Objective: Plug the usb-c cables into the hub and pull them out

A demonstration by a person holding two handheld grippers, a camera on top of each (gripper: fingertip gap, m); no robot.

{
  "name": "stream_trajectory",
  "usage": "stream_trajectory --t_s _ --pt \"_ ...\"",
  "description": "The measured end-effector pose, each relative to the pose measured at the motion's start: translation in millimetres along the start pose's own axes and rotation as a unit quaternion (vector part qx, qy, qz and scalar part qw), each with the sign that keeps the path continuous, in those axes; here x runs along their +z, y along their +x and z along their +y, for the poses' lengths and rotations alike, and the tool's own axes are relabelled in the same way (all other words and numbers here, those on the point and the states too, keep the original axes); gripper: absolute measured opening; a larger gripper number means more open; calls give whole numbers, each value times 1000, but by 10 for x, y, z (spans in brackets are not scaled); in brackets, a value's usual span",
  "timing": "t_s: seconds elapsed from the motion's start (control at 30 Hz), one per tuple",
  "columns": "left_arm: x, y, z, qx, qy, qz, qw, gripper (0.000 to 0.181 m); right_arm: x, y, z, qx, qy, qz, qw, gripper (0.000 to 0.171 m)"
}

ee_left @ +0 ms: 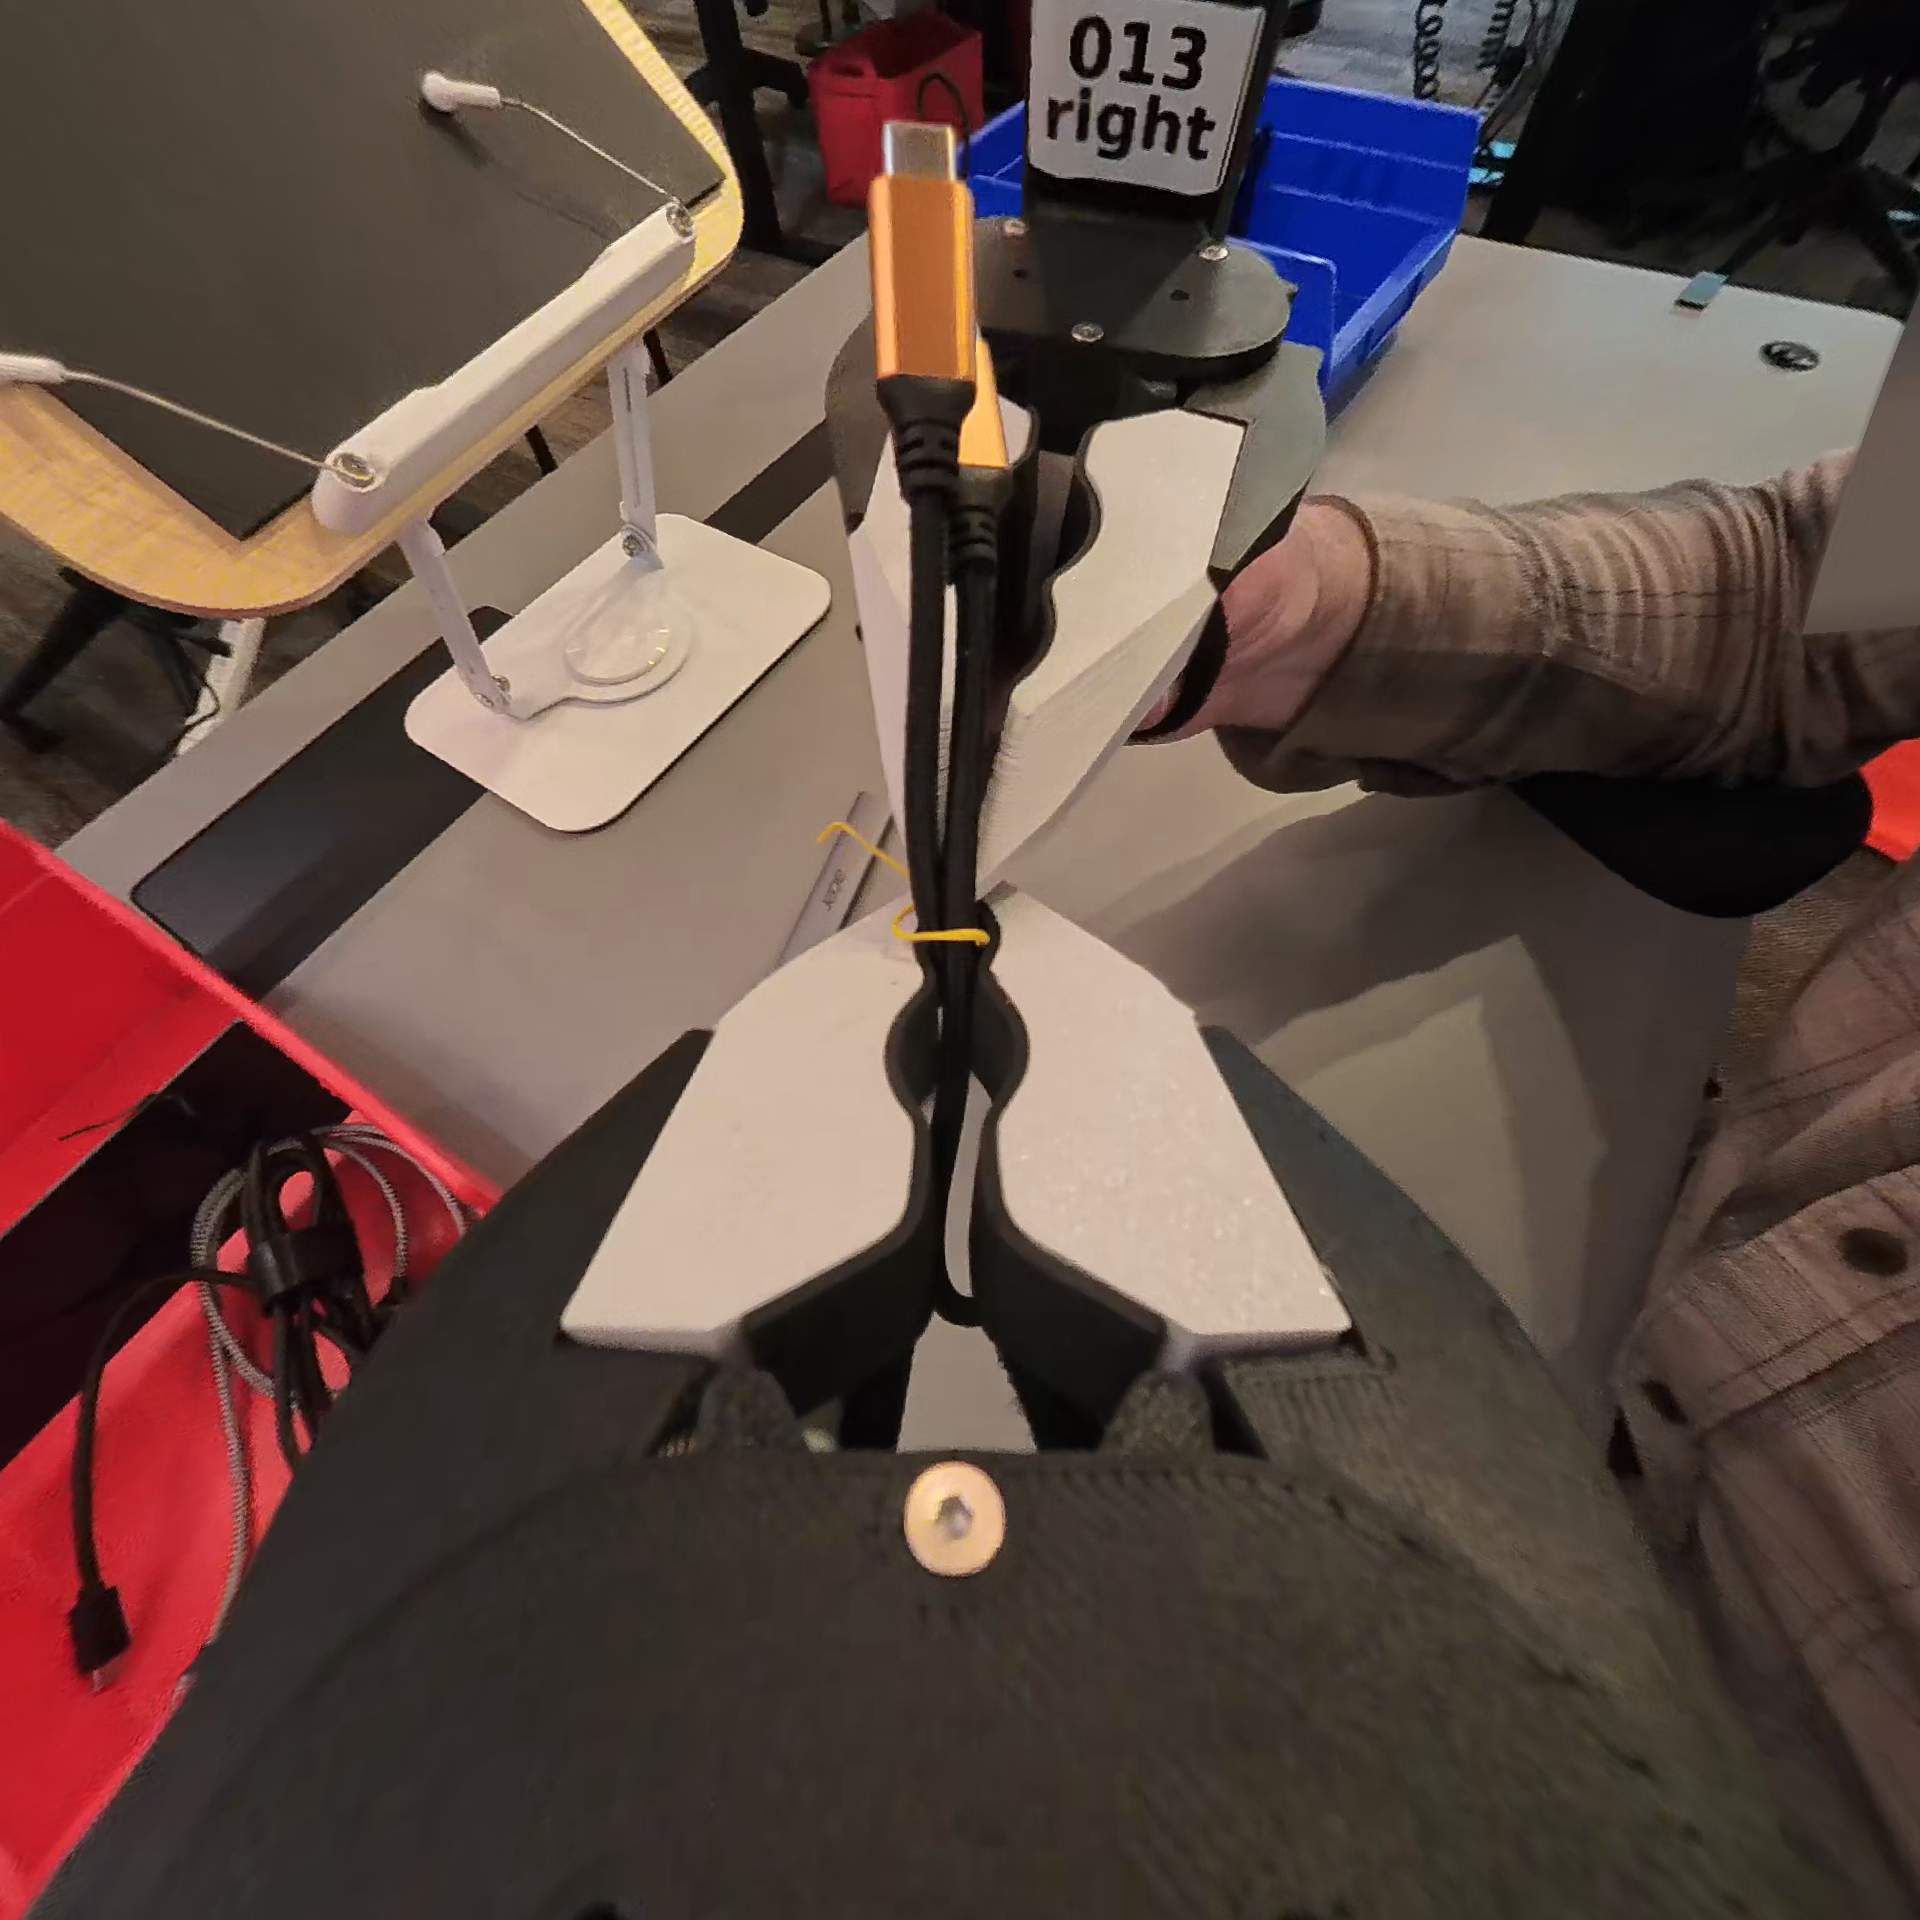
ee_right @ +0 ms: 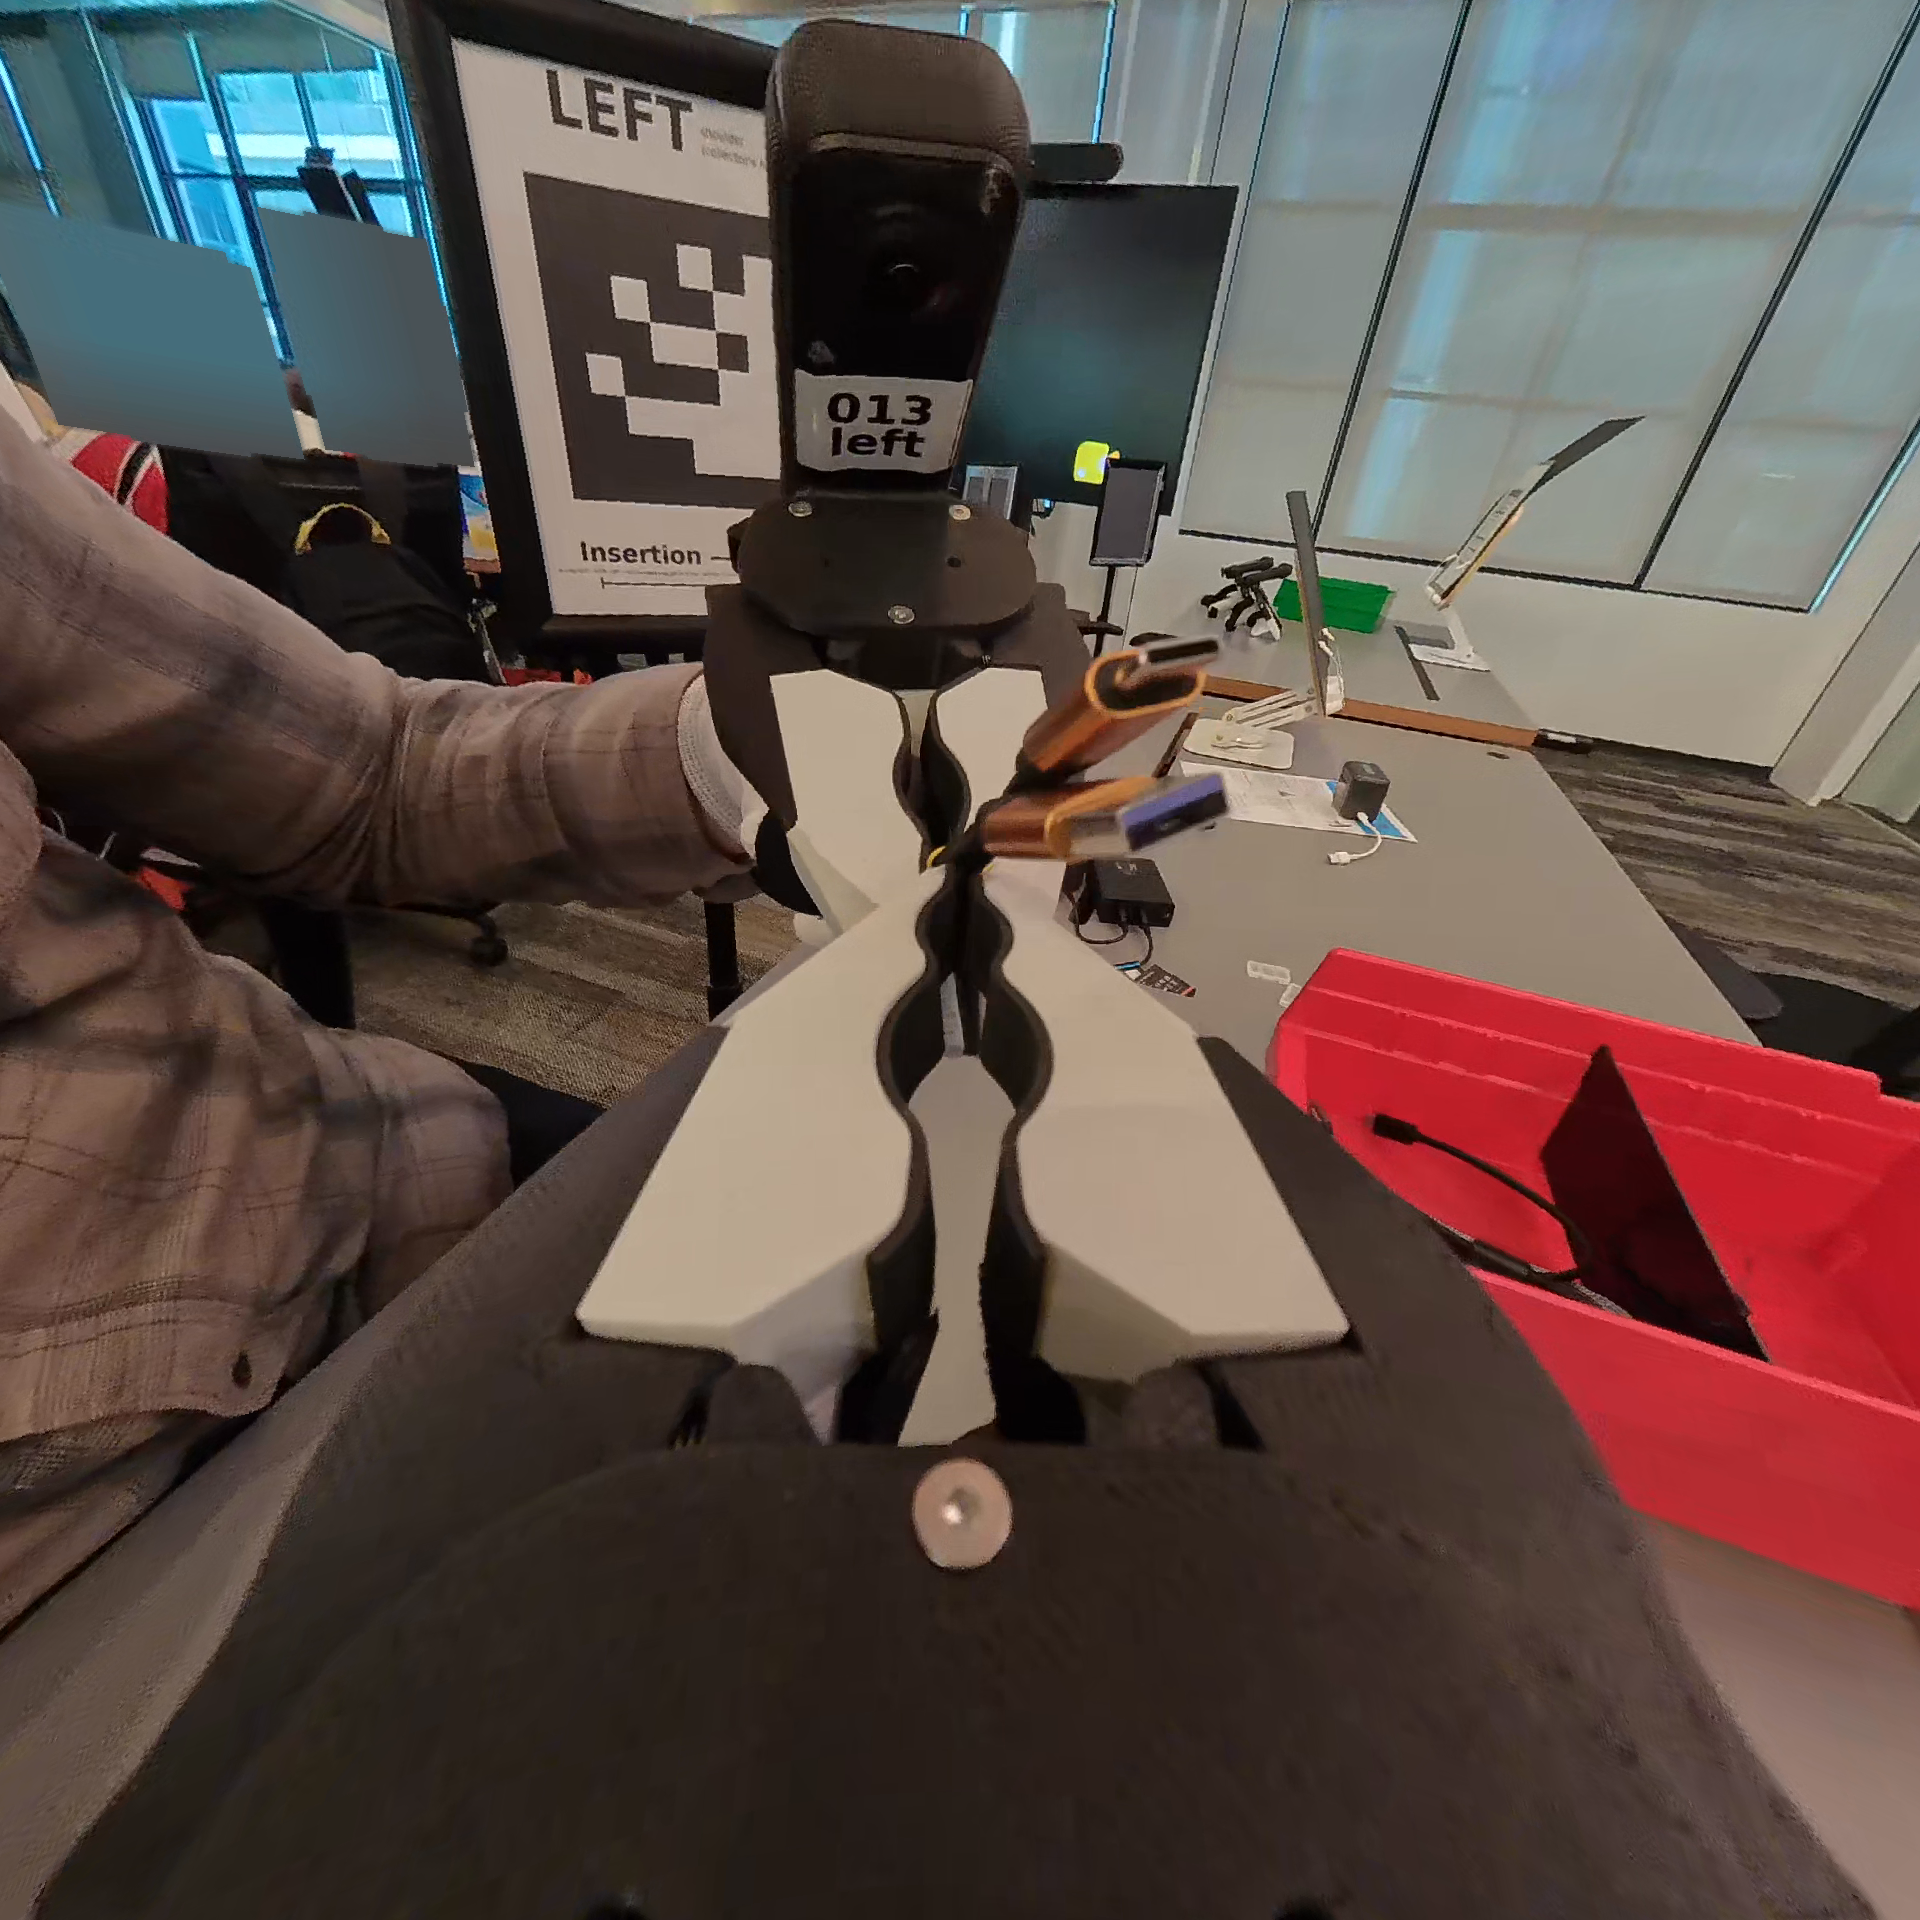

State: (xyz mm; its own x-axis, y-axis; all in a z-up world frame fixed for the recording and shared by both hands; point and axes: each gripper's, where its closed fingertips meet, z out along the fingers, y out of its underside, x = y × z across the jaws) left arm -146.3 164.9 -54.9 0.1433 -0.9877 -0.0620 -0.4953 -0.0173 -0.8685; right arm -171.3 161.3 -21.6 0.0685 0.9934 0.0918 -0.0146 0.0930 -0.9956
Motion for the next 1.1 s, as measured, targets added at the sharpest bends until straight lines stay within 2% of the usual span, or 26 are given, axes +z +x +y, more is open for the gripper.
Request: stream_trajectory --t_s 0.23,0.37,0.43,0.47,0.63,0.9,1.1 --pt "-84 7 -67 -16 21 13 1000 0 -133 78 -35 -8 -7 10 1000 0" --pt "-77 51 -56 -8 14 30 999 0 -141 8 -85 2 2 -20 1000 0" --pt "-74 137 -80 -13 20 63 998 0 -126 -17 -61 -18 -4 -22 1000 3" --pt "-79 170 -109 -23 29 81 996 0 -119 -22 -51 -36 -7 -18 999 12" --pt "-76 300 -125 -69 45 169 982 0 -112 -105 -57 -81 -15 -23 996 3" --pt "-85 409 -120 -72 45 210 974 0 -104 -239 -49 -28 17 -91 995 1" --pt "-79 397 -20 -73 26 204 976 0 -52 -246 25 -12 10 -93 996 0"
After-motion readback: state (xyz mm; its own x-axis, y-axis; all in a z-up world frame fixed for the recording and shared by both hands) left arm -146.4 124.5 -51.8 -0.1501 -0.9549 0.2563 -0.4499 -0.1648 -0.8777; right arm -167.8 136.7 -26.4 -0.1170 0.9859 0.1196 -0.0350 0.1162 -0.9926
